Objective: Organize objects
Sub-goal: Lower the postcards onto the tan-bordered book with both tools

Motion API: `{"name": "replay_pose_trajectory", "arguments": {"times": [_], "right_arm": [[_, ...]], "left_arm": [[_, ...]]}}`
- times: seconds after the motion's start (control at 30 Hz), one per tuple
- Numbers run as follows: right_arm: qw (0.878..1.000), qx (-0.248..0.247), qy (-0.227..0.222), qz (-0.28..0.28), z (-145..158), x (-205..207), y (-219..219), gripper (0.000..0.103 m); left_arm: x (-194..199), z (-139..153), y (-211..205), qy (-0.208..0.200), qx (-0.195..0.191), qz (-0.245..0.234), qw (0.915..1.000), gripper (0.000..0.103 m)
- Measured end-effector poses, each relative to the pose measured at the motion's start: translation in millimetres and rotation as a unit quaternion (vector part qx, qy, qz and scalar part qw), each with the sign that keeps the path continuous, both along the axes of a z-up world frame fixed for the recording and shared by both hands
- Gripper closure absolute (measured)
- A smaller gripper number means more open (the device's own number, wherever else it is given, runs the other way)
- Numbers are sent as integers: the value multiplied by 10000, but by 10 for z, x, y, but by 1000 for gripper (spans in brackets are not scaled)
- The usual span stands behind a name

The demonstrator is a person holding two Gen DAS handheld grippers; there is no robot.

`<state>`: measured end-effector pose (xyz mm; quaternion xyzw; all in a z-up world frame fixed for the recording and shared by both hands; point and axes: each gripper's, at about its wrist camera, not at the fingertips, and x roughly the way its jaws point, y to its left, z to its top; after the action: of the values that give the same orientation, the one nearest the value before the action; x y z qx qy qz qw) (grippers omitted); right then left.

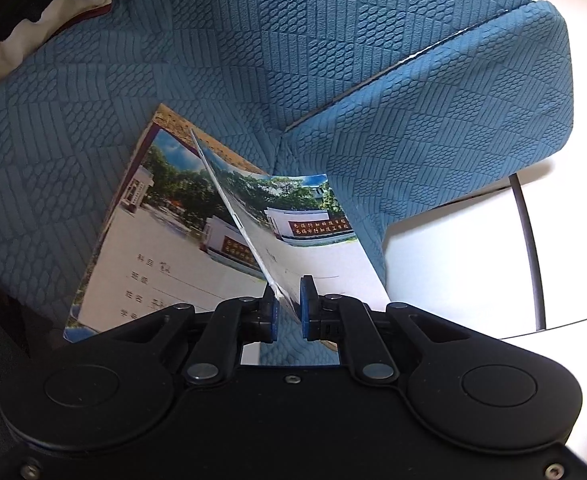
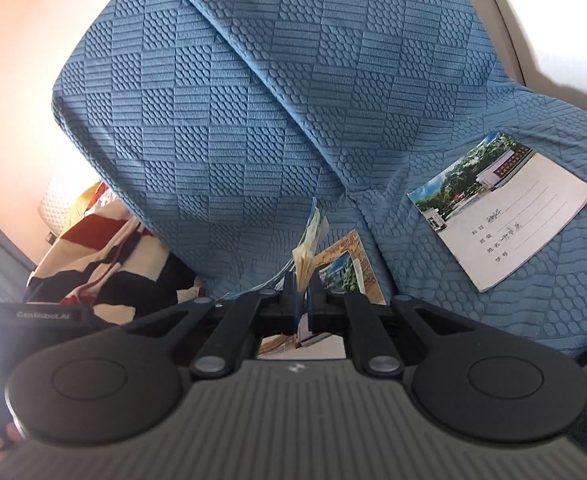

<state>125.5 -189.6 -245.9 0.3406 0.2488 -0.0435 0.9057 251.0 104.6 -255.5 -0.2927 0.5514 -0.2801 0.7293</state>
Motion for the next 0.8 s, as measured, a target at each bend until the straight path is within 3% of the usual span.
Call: {"name": "replay_pose_trajectory", "arguments": {"times": [0.43, 0.8], "right_arm": [[9993, -205, 222, 197, -354, 38, 161, 95], [9969, -28, 645, 453, -598, 44, 167, 94]], "left_arm": [[32, -451, 133, 110, 309, 76, 9994, 97], [44, -485, 39, 91, 756, 87, 9971, 97]]}}
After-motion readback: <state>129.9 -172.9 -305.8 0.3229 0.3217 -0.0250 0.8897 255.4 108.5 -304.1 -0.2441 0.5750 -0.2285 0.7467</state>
